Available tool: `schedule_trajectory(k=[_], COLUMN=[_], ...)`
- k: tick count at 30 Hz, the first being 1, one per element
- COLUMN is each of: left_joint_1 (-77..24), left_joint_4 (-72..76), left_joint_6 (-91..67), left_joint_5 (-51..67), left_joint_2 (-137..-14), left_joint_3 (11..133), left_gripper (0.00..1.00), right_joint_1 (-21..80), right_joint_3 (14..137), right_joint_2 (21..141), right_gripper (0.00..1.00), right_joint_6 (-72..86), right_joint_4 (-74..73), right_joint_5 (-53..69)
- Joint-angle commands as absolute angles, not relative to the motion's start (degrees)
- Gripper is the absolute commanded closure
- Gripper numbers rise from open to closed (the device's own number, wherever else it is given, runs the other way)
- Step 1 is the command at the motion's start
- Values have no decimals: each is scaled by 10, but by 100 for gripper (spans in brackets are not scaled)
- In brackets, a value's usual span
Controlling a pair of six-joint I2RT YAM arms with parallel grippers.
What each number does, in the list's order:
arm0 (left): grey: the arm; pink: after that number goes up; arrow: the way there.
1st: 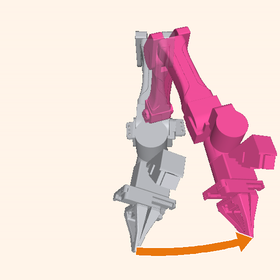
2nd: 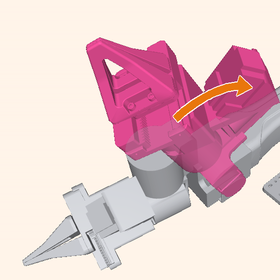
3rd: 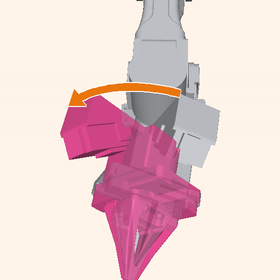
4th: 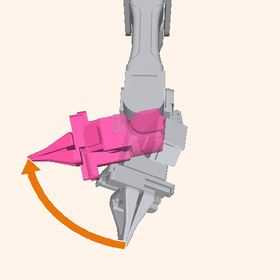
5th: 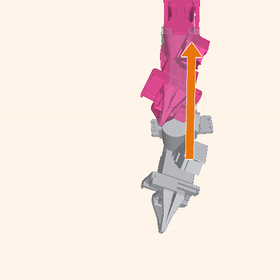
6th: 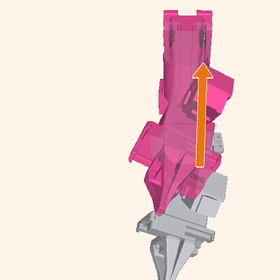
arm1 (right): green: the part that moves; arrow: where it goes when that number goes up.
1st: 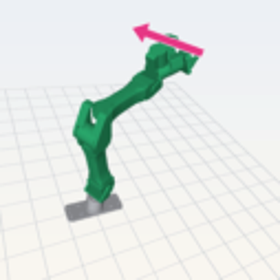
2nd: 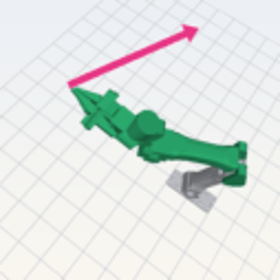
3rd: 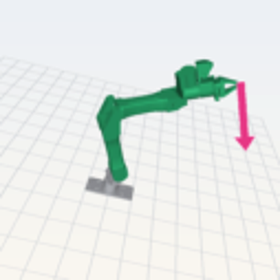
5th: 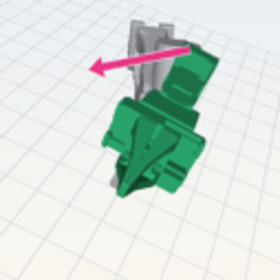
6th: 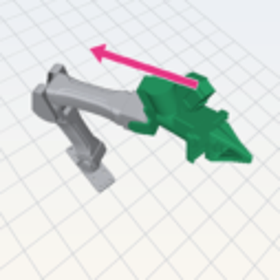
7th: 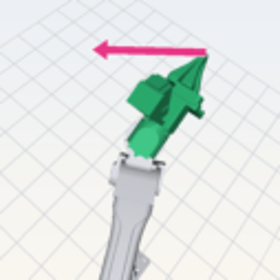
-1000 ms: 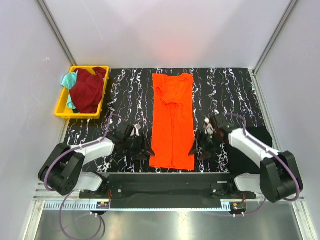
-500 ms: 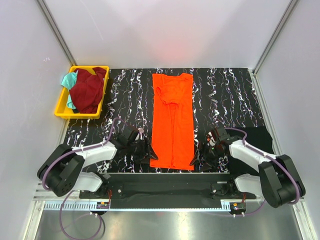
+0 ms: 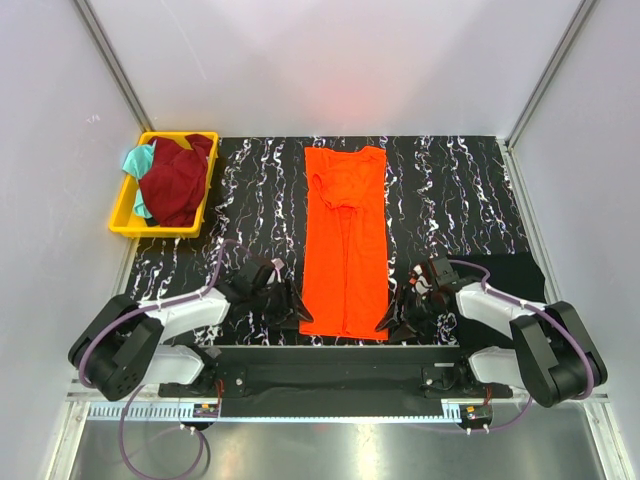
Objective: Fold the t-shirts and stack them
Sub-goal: Fold the tshirt
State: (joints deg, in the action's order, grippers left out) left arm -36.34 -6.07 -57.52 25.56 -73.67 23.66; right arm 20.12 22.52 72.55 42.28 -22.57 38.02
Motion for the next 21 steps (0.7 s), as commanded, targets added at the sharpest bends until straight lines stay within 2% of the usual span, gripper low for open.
schedule_trajectory(k=[1,14,17,21], left_joint_1=[-366,-369,-369,-369], left_joint_4=[-127,-135,-135,-136], left_joint_6=[-562,-566,-566,-568], left_joint_5=[193,197,193,188], left_joint_2=[-736,-732,-733,-730], left_joint_3=[210,207,204,200], left_gripper=[46,48,52,62], right_joint_1=[202,203,202,202], right_joint_3=[207,216,217,214], right_joint_2=[717,743,751,753], right_gripper=[43,44,46,55], right_joint_6=[422,435,433,432], right_joint_4=[-209,-196,-192,-189], right_joint_5=[344,303,303,308])
